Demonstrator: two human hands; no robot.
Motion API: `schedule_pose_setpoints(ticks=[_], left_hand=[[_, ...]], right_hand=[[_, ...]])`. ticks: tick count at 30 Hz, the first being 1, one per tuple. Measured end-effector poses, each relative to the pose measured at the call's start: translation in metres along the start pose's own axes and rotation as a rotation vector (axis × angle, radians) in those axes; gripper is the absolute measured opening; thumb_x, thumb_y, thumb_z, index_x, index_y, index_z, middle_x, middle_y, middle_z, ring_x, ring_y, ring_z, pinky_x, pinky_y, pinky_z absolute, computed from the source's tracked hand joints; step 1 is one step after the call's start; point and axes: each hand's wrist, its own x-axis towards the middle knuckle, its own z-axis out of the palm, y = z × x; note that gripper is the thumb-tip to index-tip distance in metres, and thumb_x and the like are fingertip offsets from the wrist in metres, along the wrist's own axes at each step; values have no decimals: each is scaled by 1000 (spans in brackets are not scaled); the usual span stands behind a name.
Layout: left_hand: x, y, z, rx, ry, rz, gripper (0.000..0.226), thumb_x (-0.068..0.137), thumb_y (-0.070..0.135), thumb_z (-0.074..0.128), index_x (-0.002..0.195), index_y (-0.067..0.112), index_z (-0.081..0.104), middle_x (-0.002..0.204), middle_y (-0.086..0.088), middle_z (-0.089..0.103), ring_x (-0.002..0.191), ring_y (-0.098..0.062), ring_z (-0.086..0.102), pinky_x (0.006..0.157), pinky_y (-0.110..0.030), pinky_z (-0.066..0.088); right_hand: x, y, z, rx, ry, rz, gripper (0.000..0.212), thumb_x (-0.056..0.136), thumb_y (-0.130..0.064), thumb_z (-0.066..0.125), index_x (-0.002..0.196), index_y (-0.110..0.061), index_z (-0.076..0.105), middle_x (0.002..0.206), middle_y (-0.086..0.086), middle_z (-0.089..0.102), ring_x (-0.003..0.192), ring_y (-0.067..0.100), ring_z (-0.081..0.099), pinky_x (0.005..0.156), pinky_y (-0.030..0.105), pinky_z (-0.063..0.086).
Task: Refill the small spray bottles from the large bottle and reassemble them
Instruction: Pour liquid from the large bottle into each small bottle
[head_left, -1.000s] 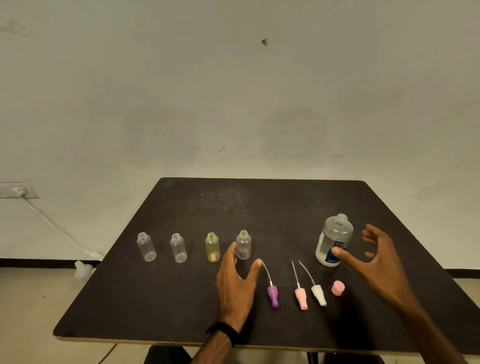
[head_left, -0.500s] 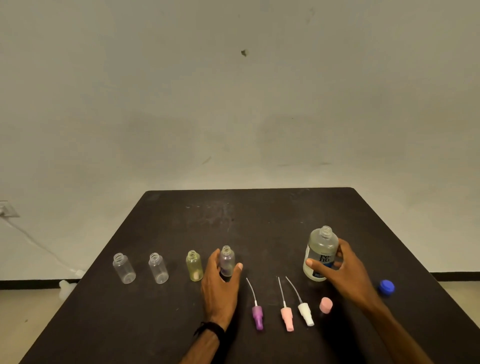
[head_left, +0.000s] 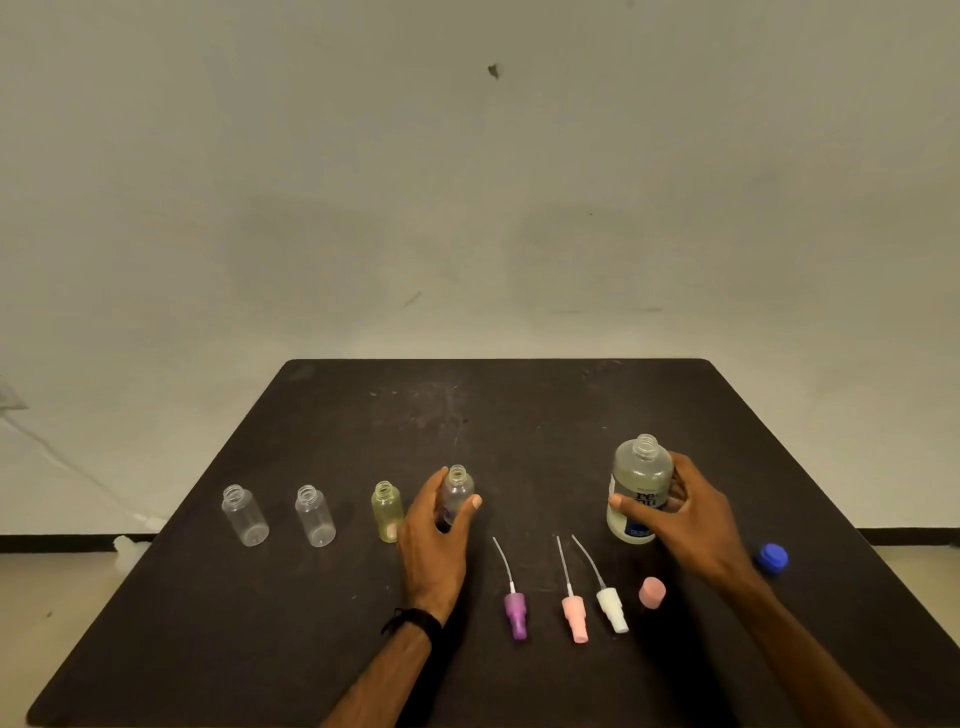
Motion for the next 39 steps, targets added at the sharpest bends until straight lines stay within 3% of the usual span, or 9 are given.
schedule_pose_setpoints(ticks=[6, 11, 19, 22, 24, 29, 34, 39], left_hand=[[1, 17, -8, 39, -22, 117, 57, 85, 35, 77, 138, 27, 56, 131, 15, 61, 122, 0, 57, 102, -19, 47], [-3, 28, -13, 50, -52, 182, 55, 86, 38, 76, 137, 29, 56, 117, 26, 59, 113, 5, 60, 96, -16, 48], [-13, 47, -22, 64, -77, 278, 59, 84, 34, 78, 137, 17, 58, 114, 12, 65, 107, 3, 61, 88, -8, 47], [-14, 46, -27, 85, -80, 283, 61, 82, 35, 79, 136, 15, 59, 113, 7, 66, 103, -3, 63, 90, -13, 50], [-15, 45, -29, 114, -77, 295, 60, 81, 35, 80, 134, 14, 61, 112, 5, 67, 101, -4, 63, 89, -8, 48], [-18, 44, -33, 145, -88, 286, 60, 81, 35, 79, 134, 13, 61, 116, 3, 66, 99, 8, 56, 86, 1, 41], [-19, 39, -36, 151, -85, 271, 61, 81, 36, 79, 135, 16, 60, 119, 2, 65, 106, -7, 62, 88, -3, 45], [-20, 36, -36, 140, -80, 262, 60, 81, 38, 79, 135, 17, 60, 119, 5, 65, 105, -5, 62, 88, -3, 45]], right_hand=[[5, -29, 1, -102, 14, -183, 69, 64, -40, 85, 122, -37, 46, 110, -22, 54, 105, 6, 55, 88, 23, 48], [14, -64, 2, -282, -67, -405, 76, 66, -61, 76, 131, -35, 47, 117, -19, 56, 103, 3, 57, 82, 14, 45], [17, -95, 15, -564, -199, -634, 77, 71, -69, 67, 135, -32, 46, 119, -16, 56, 100, 3, 56, 83, 19, 52], [15, -94, 22, -644, -237, -656, 80, 72, -68, 66, 138, -30, 43, 122, -12, 55, 101, 5, 54, 84, 19, 51], [14, -93, 26, -691, -259, -664, 83, 71, -70, 62, 140, -29, 42, 121, -10, 54, 100, 7, 54, 83, 19, 51], [12, -94, 32, -753, -286, -678, 85, 71, -72, 58, 143, -28, 39, 122, -8, 53, 100, 7, 52, 84, 21, 51], [10, -99, 33, -807, -292, -700, 83, 75, -67, 62, 145, -29, 36, 123, -7, 52, 101, 8, 52, 84, 21, 51], [11, -103, 34, -855, -298, -724, 84, 77, -63, 65, 148, -30, 34, 124, -5, 52, 101, 10, 53, 84, 21, 51]])
